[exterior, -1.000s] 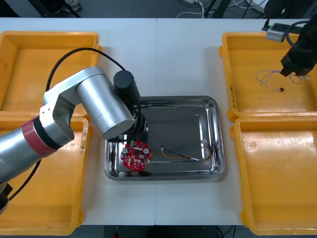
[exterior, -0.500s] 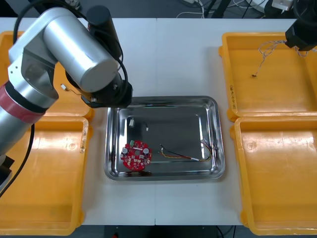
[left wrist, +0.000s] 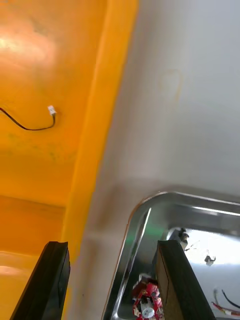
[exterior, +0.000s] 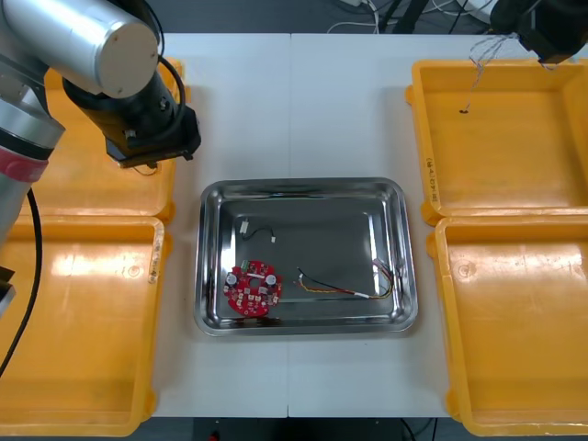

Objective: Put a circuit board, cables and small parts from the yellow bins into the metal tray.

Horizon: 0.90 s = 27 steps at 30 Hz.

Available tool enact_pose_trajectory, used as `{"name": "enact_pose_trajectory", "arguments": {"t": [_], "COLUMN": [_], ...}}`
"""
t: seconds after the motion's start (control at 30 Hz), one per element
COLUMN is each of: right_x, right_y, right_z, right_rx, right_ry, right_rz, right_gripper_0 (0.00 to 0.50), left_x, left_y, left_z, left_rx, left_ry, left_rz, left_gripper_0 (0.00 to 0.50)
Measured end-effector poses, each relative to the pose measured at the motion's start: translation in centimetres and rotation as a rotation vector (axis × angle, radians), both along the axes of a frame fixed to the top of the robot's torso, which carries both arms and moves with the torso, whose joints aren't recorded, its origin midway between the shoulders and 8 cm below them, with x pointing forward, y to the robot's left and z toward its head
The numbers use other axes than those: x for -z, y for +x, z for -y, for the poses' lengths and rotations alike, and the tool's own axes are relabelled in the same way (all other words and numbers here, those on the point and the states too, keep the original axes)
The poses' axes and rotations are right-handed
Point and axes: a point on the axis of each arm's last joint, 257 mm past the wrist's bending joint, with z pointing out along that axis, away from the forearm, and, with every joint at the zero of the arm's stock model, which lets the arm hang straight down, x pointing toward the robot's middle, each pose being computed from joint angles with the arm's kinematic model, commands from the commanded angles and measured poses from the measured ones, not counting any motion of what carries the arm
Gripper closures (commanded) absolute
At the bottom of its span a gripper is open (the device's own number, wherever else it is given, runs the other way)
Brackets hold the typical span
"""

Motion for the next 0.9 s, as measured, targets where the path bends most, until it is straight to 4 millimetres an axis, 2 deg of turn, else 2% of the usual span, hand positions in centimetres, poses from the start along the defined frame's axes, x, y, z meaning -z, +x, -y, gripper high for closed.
{"name": "enact_pose_trajectory", "arguments": {"t": [0.1,0.2,0.43,0.57,0.7,0.9], "right_x": [-0.8,-0.8,1.1,2.3,3.3,5.5], "right_y": [-0.7,-1.6,-4.2,-5.7,-7.4,-8.8], "right_z": [-1.7,-3.8,-8.5,-10.5,-12.1,-13.3], "right_rx": [0.006,-0.021,-0.038,-0.079,-0.087,-0.120], "right_ry": [0.041,0.065,0.187,0.206,0.220,0.186], "right_rz": [0.046,0.067,0.027,0.003,-0.002,-0.022], "right_gripper_0": [0.500,0.500,0.500,0.500,0.500,0.500], "left_x": [-0.4,-0.7,-1.4,-1.3,-0.6,0.7], "left_y": [0.7,1.1,2.0,2.7,3.6,4.7], "left_z": [-1.6,-3.4,-7.8,-10.0,-12.0,-13.8], "left_rx": [-0.046,-0.094,-0.203,-0.262,-0.318,-0.372], "left_ry": [-0.019,-0.033,-0.064,-0.089,-0.115,-0.137], "left_rz": [0.004,0.002,0.004,0.008,0.015,0.024], "left_gripper_0": [0.000,0.000,0.000,0.000,0.000,0.000]}}
